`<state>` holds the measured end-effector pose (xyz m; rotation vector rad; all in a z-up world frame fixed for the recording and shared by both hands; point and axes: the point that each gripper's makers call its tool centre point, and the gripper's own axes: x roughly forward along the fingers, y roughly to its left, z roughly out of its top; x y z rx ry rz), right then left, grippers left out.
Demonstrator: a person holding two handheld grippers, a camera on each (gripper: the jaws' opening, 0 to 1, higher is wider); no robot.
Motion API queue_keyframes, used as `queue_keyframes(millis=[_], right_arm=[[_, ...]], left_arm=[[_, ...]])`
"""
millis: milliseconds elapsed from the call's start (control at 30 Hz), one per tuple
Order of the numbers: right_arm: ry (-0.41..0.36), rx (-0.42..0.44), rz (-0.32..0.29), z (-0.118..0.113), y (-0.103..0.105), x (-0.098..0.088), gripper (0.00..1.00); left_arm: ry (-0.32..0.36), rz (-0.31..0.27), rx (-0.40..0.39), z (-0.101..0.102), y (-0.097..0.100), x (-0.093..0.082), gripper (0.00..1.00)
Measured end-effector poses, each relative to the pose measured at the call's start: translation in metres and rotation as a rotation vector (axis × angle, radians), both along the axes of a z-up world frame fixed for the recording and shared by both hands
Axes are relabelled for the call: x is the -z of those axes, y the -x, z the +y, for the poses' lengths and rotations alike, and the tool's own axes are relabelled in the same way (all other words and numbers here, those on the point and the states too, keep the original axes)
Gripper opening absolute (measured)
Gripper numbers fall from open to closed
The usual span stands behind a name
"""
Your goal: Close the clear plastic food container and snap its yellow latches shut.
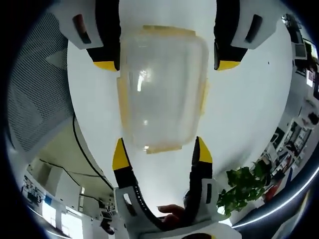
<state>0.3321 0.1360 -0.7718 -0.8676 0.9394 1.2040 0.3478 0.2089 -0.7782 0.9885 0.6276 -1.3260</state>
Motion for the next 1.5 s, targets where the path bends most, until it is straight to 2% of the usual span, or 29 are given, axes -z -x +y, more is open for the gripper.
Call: queue_keyframes(millis=[233,333,500,967,1367,1400,1433,1500], right_arm=[[0.033,-0.018,-0.051,0.000,-0.008,0.005,0.73],[0.024,-0.021,-0.066,0.002,-0.010,0.006,0.74],[0.042,-0.039,-0.058,0.003,-0.006,0.014,0.72],[0.066,-0.034,-0.042,0.005,-0.006,0.012,0.71],[0.064,-0.016,-0.034,0.021,0.003,0.013,0.71],[0.058,-0.010,-0.018,0.025,0.006,0.015,0.72],[0.053,0.018,0.030,0.027,0.013,0.018,0.72],[0.071,-0.014,-0.027,0.030,0.005,0.016,0.72]], left_arm=[[-0.012,0.010,0.005,-0.001,0.001,0.007,0.77],[-0.024,0.012,0.000,0.000,-0.001,0.012,0.77],[-0.028,0.013,0.010,-0.001,-0.003,0.013,0.78],[-0.033,0.011,0.008,0.001,-0.002,0.013,0.77],[-0.051,0.006,0.038,0.016,0.005,0.014,0.76],[-0.056,0.003,0.051,0.018,0.007,0.014,0.76],[-0.060,0.000,0.075,0.019,0.009,0.014,0.76],[-0.060,-0.008,0.041,0.023,0.007,0.013,0.76]])
